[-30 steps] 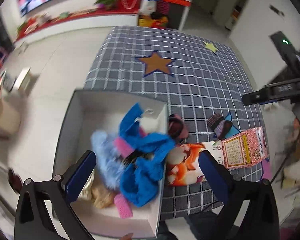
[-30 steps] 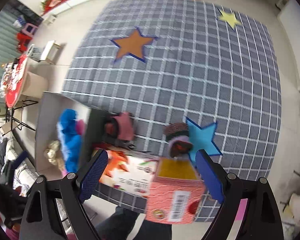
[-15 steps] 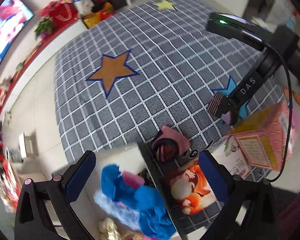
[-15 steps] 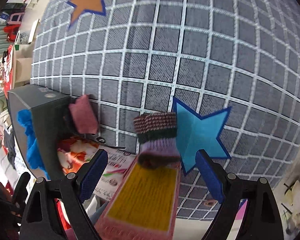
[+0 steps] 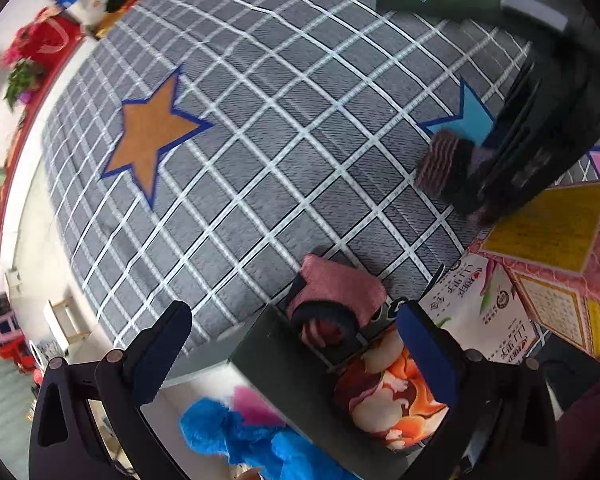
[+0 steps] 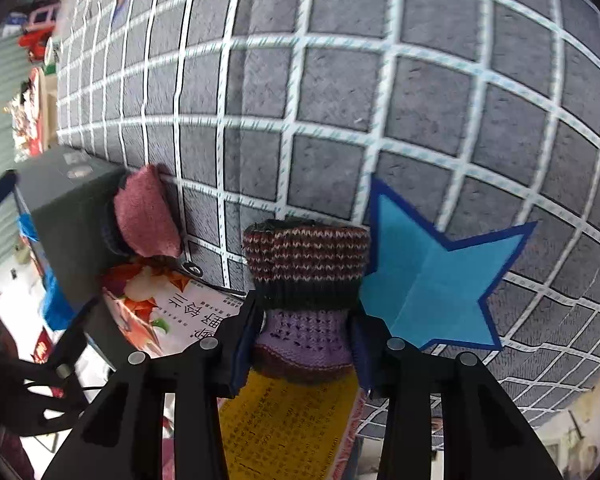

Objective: Organize soft objects
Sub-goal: 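Grasp the striped knit sock with the right tool while the left grasps the pink sock, then carry the striped sock and pink sock over the white box with both tools, then open both tools over the box to drop the two socks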

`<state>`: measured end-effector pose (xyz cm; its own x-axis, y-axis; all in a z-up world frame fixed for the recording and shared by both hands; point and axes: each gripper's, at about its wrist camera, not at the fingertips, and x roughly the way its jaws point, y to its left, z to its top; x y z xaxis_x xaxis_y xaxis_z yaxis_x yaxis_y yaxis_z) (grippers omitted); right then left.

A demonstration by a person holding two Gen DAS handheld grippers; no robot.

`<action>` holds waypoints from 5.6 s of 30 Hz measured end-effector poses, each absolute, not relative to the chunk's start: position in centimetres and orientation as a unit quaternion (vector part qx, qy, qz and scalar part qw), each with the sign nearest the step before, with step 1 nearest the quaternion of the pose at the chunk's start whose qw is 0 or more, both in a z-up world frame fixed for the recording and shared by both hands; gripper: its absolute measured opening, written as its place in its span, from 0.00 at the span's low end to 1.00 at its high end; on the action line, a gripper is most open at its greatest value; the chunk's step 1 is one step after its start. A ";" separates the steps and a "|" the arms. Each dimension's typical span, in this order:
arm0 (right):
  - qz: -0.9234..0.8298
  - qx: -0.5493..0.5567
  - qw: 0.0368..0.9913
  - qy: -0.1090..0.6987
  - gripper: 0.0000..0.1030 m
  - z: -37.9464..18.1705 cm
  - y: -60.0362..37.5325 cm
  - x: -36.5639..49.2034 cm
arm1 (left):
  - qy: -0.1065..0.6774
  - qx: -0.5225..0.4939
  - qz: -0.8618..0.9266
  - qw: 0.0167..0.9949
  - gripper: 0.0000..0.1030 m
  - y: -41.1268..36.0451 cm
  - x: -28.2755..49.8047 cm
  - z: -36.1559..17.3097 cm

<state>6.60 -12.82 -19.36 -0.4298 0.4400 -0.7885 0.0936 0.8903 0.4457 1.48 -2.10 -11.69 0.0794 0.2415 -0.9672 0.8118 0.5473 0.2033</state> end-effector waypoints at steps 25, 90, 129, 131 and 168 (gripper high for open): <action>0.104 0.309 0.642 0.694 0.41 -10.1 -23.2 0.8 | 0.724 0.478 -0.242 0.434 0.44 -4.5 2.7 -20.3; 0.153 0.097 0.754 0.631 0.41 3.0 2.7 -7.7 | 0.588 0.057 -0.022 0.806 0.38 19.3 -15.2 2.1; 0.201 0.026 0.729 0.654 0.41 2.1 9.5 -5.7 | 0.606 0.006 0.023 0.795 0.38 24.3 -15.5 0.6; 0.203 0.025 0.727 0.656 0.41 1.9 9.6 -5.6 | 0.607 0.005 0.024 0.794 0.38 24.4 -15.4 0.5; 0.217 0.002 0.713 0.667 0.42 -0.2 12.6 -1.6 | 0.625 0.002 0.029 0.780 0.57 24.0 -12.6 -1.2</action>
